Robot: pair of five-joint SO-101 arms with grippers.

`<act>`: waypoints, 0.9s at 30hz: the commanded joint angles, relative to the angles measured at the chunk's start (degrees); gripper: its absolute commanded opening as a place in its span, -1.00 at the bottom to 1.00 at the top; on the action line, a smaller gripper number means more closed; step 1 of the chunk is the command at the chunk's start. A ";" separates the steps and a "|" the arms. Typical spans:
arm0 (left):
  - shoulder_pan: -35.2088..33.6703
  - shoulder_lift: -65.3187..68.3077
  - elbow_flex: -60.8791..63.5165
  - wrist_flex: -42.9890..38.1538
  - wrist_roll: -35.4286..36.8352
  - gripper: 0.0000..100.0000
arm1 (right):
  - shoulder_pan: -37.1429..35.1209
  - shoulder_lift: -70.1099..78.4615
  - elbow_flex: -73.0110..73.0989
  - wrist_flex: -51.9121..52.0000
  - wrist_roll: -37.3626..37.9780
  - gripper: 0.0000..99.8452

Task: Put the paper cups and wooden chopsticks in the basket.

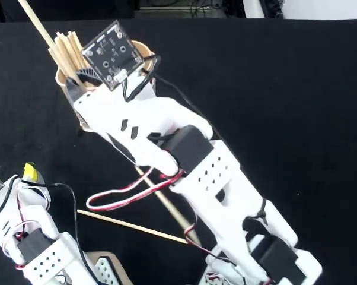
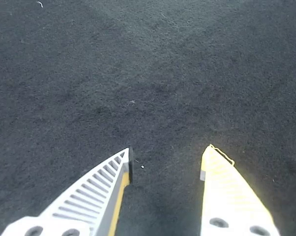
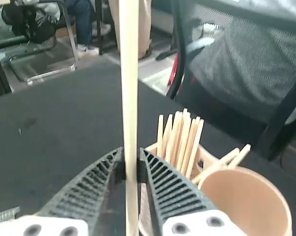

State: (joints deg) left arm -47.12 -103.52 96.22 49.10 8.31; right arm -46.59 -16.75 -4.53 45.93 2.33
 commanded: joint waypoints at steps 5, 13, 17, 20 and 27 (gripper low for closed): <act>0.57 -0.79 -0.40 0.35 -0.18 -0.53 | -0.18 13.41 -17.10 -1.67 -0.53 -0.98; 0.66 -0.79 -0.40 0.35 -0.18 -0.53 | 3.52 36.44 -44.97 -1.76 -0.09 -0.98; 0.66 -0.79 -0.40 0.35 -0.18 -0.53 | 7.65 49.63 -60.79 -4.13 -0.35 -0.98; 0.66 -0.79 -0.40 0.35 -0.18 -0.53 | 8.88 59.03 -71.25 -6.33 -0.35 -0.98; 0.66 -0.79 -0.40 0.35 -0.18 -0.53 | 9.14 76.35 -91.03 -4.31 -0.09 -0.98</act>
State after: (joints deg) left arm -47.12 -103.52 96.22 49.10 8.31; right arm -38.59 55.87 -86.46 41.45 2.24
